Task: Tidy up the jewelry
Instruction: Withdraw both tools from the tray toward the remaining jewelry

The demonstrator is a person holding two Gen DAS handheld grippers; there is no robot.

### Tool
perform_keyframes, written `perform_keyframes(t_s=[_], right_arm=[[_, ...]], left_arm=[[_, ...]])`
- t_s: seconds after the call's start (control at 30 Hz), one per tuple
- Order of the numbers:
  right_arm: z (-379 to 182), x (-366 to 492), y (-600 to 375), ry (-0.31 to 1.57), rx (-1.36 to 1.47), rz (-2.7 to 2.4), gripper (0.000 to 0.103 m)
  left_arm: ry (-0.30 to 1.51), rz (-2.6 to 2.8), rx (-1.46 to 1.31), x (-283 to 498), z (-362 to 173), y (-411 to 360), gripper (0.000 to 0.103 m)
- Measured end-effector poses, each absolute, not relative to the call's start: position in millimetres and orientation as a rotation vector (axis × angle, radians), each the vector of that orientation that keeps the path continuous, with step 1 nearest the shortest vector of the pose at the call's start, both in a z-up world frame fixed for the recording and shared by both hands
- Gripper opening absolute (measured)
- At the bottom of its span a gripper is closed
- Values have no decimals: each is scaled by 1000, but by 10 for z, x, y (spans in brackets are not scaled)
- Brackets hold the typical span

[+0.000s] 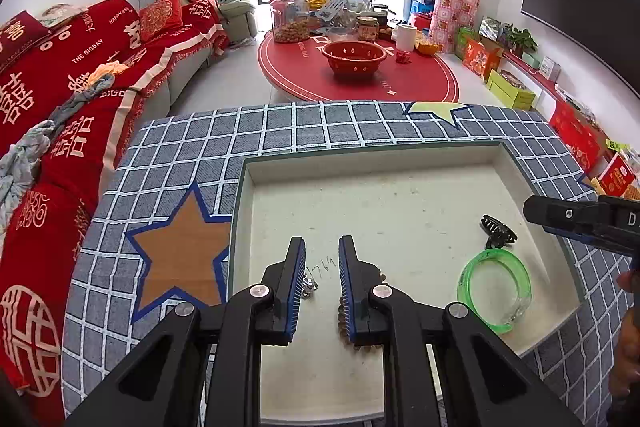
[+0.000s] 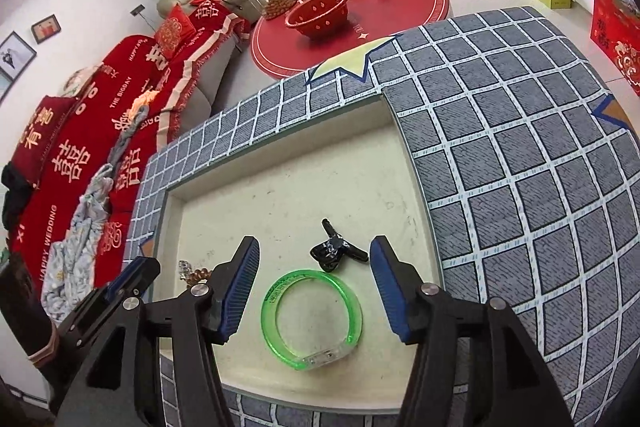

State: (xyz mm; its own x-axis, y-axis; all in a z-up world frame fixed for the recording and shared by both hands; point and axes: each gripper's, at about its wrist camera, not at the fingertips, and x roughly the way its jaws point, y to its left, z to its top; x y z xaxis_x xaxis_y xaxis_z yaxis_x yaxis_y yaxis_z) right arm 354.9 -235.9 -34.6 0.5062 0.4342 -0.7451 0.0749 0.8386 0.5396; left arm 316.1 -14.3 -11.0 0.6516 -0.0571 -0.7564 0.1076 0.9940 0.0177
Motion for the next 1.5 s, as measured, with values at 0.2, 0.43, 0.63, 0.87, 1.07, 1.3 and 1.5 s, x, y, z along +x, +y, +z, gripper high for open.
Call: perform_keyframes(t_s=[0.2,0.43,0.63,0.87,1.07,1.3,1.5], right_arm=[[-22,3285,-2383,981,555,256,76],[215,2889,-2354,956,522,259,83],[381,2448,-2346,884,414,246,103],[364,2013,-2219,916,289,284,103],[107,1561,-2204,964,167,273,103],[-329,1250,-2259,1042,62,227,103],[-458,1181,-2207,1047,7,232,91]], left_arm=[[781,-63,68,2845,140,-92,103],[755,-62,77,2432,328,-5,103],[755,-76,73,2020,357,155,103],[841,-94,13,1566,59,291,103],[887,-59,9,1187,-281,324,103],[905,-27,-13,967,-442,355,103],[925,-5,-18,970,-508,411,103]])
